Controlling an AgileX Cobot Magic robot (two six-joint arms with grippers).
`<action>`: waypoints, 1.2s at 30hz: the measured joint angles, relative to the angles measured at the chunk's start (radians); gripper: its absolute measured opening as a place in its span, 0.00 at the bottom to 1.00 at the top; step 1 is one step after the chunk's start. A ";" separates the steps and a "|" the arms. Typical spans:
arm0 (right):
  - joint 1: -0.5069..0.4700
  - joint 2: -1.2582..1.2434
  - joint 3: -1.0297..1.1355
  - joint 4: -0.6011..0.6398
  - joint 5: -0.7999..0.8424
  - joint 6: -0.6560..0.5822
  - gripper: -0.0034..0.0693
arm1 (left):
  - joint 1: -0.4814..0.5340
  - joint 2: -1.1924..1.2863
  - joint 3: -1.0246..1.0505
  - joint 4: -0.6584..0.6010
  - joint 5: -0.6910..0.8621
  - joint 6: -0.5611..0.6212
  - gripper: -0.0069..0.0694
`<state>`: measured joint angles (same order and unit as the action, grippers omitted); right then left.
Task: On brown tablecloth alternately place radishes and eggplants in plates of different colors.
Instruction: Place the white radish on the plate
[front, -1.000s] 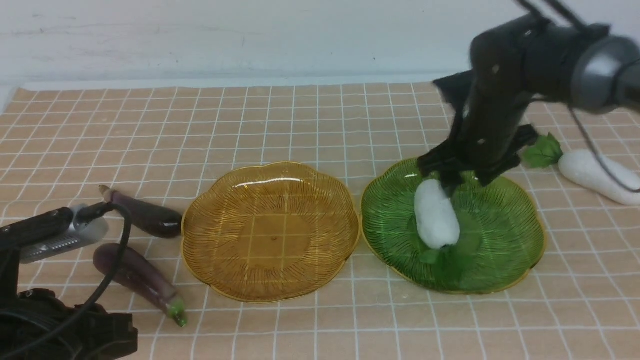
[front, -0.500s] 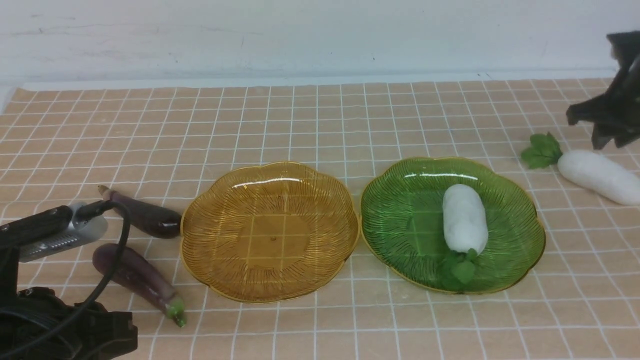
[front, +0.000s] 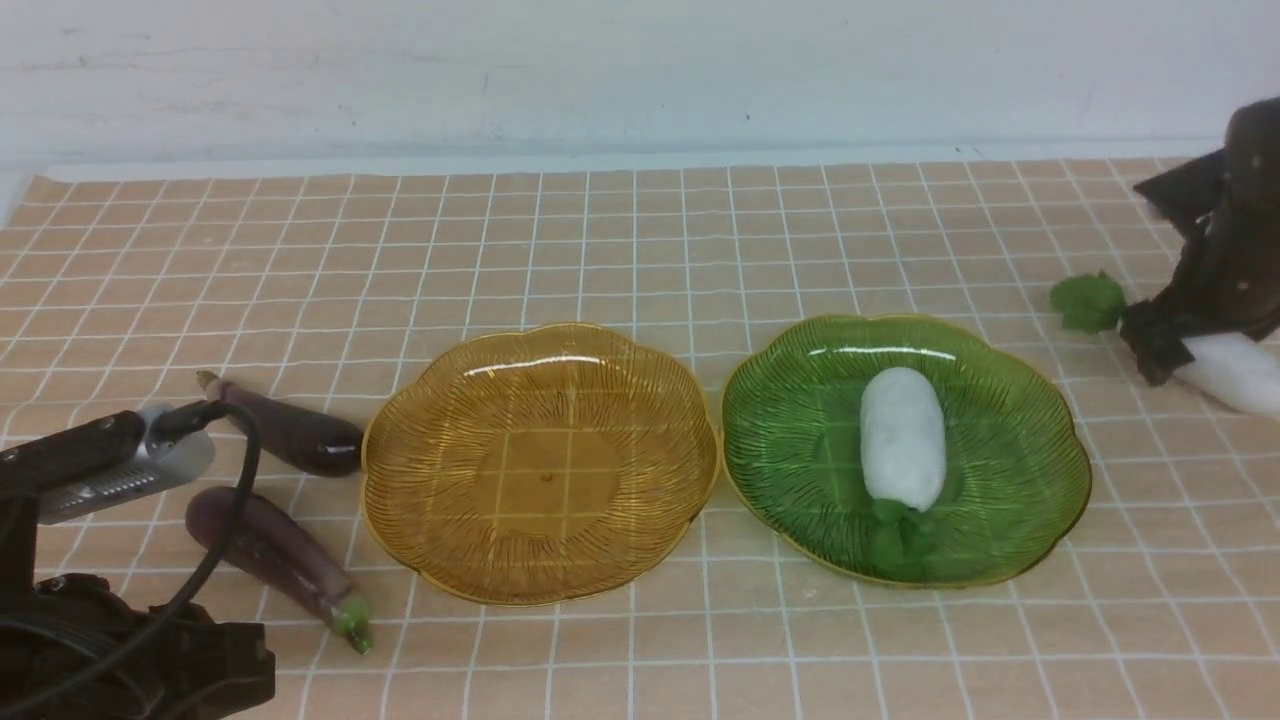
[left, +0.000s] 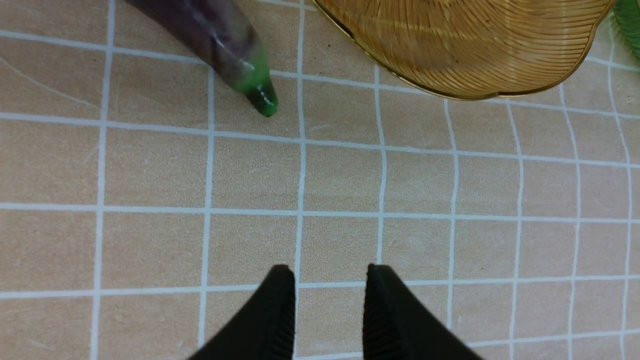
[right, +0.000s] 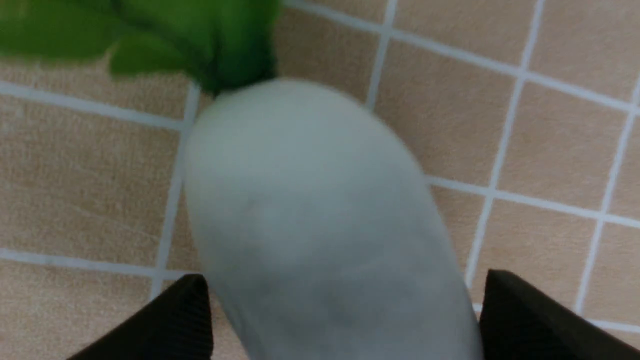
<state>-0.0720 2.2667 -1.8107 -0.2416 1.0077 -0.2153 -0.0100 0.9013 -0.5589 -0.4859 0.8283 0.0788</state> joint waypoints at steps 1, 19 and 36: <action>0.000 0.010 0.000 0.001 0.005 0.002 0.96 | 0.000 0.000 0.000 0.000 0.000 0.000 0.33; 0.152 -0.284 0.080 0.532 0.229 0.152 0.69 | 0.000 0.000 0.000 0.002 -0.003 0.000 0.46; 0.247 -0.225 0.145 0.428 0.225 0.302 0.99 | 0.000 0.001 0.000 0.027 -0.050 -0.005 0.69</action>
<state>0.1748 2.0422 -1.6660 0.1861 1.2326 0.0862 -0.0100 0.9020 -0.5589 -0.4587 0.7782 0.0733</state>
